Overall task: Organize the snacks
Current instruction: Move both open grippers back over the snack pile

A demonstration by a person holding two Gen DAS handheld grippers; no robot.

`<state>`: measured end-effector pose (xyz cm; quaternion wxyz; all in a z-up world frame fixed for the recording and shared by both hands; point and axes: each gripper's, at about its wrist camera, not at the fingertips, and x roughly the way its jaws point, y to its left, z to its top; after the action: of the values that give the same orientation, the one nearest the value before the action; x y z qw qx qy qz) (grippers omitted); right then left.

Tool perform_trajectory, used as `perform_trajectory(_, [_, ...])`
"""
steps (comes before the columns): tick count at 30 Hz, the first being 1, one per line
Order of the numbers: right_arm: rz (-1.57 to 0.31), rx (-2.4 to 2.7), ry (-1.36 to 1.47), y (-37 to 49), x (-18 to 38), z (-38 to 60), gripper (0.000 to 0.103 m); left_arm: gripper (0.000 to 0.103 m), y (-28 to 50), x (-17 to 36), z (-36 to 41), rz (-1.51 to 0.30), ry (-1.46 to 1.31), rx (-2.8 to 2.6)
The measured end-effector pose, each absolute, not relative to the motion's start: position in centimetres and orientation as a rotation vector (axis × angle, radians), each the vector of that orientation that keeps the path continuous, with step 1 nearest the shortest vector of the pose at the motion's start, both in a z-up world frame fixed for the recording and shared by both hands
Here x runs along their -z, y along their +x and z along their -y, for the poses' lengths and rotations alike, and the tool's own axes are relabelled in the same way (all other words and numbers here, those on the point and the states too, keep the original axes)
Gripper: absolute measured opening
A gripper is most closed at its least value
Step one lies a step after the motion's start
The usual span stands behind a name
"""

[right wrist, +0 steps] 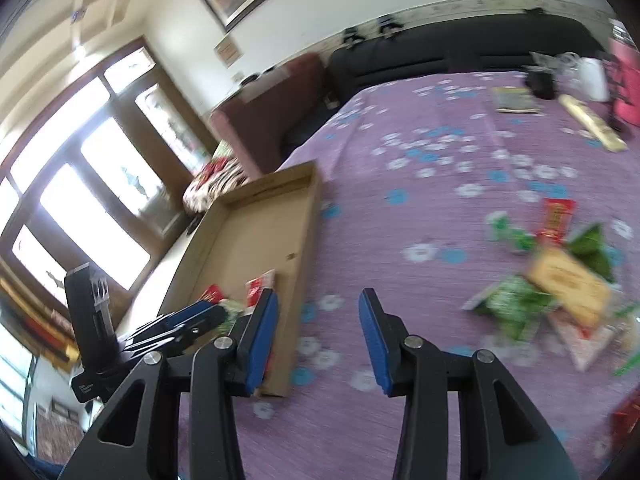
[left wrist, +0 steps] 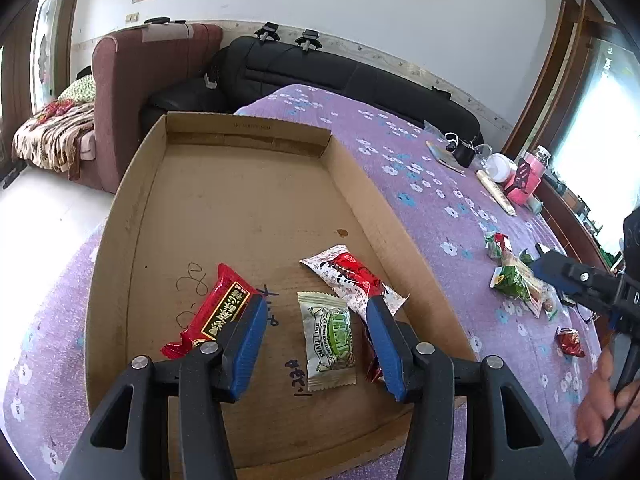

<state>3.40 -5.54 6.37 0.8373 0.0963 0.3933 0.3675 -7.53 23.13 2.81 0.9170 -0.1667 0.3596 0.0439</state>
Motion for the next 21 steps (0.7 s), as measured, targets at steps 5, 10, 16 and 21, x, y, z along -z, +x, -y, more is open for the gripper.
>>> perform_trajectory(5, [-0.775,-0.644,0.249,4.6,-6.6,12.2,0.041,0.055,-7.7,-4.1,-22.4,-0.722,-0.327,-0.074])
perform_trajectory(10, [-0.759,-0.464,0.305,6.5,-5.1,18.7,0.041,0.055,-7.5,-5.9,-20.3,-0.711,-0.304,-0.024])
perform_trajectory(16, [-0.825,-0.367,0.383,8.6,-2.3,22.4,0.041,0.056,-5.1,-7.4,-14.5,-0.769,-0.287,0.137])
perform_trajectory(21, [-0.828,-0.364,0.419,9.0,-1.9,23.1,0.041,0.071,-1.3,-7.2,-7.5,-0.848,-0.198,0.243])
